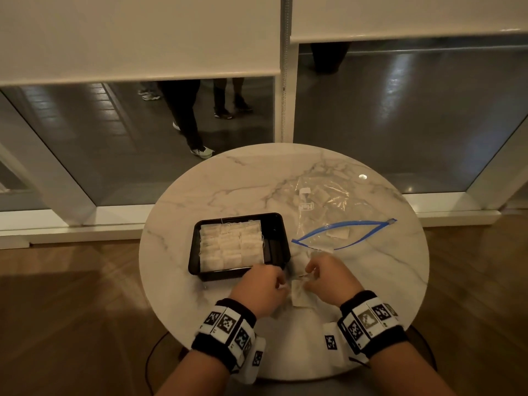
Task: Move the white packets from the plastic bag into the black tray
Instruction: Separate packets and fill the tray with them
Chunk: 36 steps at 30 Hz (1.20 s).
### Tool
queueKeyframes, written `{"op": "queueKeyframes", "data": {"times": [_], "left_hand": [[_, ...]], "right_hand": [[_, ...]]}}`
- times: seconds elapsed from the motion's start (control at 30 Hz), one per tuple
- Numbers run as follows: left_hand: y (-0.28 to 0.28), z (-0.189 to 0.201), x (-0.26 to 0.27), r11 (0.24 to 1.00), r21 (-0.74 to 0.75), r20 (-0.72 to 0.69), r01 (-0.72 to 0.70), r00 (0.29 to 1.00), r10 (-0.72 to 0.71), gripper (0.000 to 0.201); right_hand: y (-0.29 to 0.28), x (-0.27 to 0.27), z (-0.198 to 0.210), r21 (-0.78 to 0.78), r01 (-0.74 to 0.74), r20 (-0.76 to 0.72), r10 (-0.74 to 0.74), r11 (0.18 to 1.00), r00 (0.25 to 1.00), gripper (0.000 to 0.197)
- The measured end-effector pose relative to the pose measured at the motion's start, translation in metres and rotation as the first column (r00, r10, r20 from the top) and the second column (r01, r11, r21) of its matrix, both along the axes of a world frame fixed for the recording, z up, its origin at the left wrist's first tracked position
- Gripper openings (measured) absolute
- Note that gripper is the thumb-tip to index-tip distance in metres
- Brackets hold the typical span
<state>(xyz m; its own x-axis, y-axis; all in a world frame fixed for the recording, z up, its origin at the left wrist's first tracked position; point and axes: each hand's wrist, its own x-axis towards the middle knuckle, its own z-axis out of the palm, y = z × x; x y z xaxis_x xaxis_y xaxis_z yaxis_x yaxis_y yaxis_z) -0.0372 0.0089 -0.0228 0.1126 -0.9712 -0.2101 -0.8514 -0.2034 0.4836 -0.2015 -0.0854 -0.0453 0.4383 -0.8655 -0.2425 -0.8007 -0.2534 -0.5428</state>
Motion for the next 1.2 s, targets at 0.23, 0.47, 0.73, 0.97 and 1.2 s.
{"op": "queueKeyframes", "data": {"times": [0.23, 0.47, 0.73, 0.97, 1.2], "left_hand": [[0.001, -0.008, -0.006, 0.990, 0.139, 0.124, -0.005, 0.992, -0.012, 0.040], [0.008, -0.009, 0.009, 0.984, 0.156, 0.166, -0.082, 0.984, 0.056, 0.026], [0.016, -0.002, 0.024, 0.980, 0.012, 0.141, -0.200, 0.970, 0.197, 0.018], [0.017, 0.003, 0.038, 0.969, -0.016, 0.016, -0.248, 0.969, 0.248, 0.015], [0.015, 0.023, 0.019, 0.923, -0.127, -0.590, -0.364, 0.776, 0.225, 0.031]], "right_hand": [[0.006, 0.005, 0.000, 0.095, -0.040, -0.144, 0.054, 0.995, 0.988, 0.044], [0.009, 0.005, -0.001, 0.086, -0.041, -0.192, 0.057, 0.995, 0.980, 0.047], [0.003, -0.002, 0.008, 0.123, -0.074, 0.013, 0.073, 0.990, 0.997, 0.022], [0.005, 0.005, 0.026, 0.248, -0.039, 0.441, -0.077, 0.968, 0.894, 0.020], [0.017, 0.021, 0.043, 0.405, -0.061, 0.664, -0.248, 0.912, 0.705, 0.019]]}}
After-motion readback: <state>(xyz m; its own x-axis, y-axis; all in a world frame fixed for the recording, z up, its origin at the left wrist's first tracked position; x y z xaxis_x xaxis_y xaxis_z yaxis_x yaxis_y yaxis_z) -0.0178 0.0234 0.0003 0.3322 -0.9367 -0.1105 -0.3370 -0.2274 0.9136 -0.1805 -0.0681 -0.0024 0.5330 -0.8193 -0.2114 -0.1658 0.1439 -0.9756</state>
